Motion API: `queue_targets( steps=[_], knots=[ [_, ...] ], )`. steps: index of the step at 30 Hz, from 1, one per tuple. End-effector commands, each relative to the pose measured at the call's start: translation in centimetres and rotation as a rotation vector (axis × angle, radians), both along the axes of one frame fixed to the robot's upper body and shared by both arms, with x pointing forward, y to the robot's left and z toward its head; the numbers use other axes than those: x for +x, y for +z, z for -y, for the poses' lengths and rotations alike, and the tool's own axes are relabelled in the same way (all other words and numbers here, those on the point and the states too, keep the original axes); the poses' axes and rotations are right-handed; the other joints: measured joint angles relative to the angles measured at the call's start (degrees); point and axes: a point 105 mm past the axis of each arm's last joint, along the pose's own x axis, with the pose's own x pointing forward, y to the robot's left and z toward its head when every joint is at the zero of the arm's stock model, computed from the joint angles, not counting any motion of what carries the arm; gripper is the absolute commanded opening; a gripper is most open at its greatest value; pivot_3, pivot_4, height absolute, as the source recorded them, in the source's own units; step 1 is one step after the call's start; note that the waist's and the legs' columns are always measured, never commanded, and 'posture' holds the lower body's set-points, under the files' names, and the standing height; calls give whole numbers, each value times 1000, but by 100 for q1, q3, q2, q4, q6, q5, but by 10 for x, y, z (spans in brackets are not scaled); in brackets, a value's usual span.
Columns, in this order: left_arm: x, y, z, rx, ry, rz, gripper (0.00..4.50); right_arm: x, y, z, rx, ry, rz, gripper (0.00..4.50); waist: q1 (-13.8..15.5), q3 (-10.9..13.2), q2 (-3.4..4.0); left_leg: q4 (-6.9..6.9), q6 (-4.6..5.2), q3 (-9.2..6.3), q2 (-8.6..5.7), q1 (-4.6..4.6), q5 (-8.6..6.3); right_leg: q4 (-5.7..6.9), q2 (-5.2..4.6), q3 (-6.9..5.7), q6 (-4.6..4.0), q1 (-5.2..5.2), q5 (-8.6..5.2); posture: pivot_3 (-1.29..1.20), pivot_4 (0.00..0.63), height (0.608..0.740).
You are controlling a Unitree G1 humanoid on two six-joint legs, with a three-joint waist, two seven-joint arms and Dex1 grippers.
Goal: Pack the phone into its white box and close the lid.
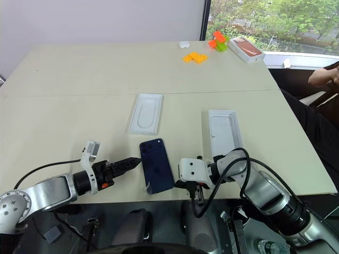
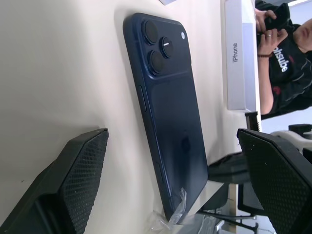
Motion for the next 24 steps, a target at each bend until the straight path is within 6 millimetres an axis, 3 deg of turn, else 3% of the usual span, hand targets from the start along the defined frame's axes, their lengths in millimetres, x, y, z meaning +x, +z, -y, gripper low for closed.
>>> queue_targets(
  steps=[1, 5, 13, 24],
  knots=[
    [-2, 7, 1, -6, -11, 22, 4500, -17, 3, -4, 20, 67, -52, 45, -1, 0, 0, 0, 0, 0, -1, -1, 0, -1, -2, 0, 0, 0, 0, 0, 150, 733],
    [-2, 7, 1, -6, -13, 21, 4500, -21, 1, -8, 35, 66, -83, 45, -1, 0, 0, 0, 0, 2, -3, -1, 0, -3, -7, 1, 1, 0, 0, 0, 150, 733],
    [-2, 9, 2, -5, -14, 26, 4500, 6, -5, -23, 73, -20, -7, 45, -4, 1, 0, 0, -1, 0, -2, -2, 0, -4, -4, -1, 1, -2, 0, 0, 150, 733],
    [0, 8, 4, -13, -4, 28, 4500, 35, 9, -29, 141, -120, 101, 45, -17, 2, 0, 0, -1, -3, 1, -2, 0, -4, 1, -2, 1, -2, 0, 0, 150, 733]
  ],
)
